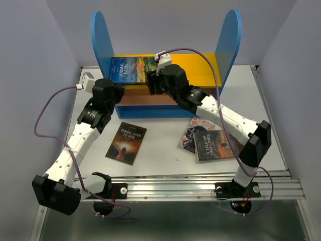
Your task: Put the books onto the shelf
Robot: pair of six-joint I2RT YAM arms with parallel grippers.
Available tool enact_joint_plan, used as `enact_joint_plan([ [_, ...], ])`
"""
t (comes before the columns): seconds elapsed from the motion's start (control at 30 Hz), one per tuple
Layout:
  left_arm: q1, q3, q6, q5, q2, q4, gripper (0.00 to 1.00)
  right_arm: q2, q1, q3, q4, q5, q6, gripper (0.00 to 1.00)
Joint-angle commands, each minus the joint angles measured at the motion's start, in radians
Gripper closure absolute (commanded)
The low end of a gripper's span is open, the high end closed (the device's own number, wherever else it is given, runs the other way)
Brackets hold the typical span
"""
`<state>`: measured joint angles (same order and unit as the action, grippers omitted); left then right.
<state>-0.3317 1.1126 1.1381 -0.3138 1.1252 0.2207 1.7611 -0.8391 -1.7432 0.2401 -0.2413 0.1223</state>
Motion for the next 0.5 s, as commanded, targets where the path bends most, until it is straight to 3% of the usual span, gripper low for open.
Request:
enact_joint_plan([
  [0.0, 0.005, 0.052, -0.028, -0.001, 0.002, -0.049, 1.0, 0.023, -0.006, -0.07, -0.076, 0.016, -0.012, 0.38],
  [0.47, 0.017, 0.056, -0.034, 0.002, 0.001, -0.055, 1.0, 0.029, -0.006, -0.078, -0.076, 0.03, -0.007, 0.43],
])
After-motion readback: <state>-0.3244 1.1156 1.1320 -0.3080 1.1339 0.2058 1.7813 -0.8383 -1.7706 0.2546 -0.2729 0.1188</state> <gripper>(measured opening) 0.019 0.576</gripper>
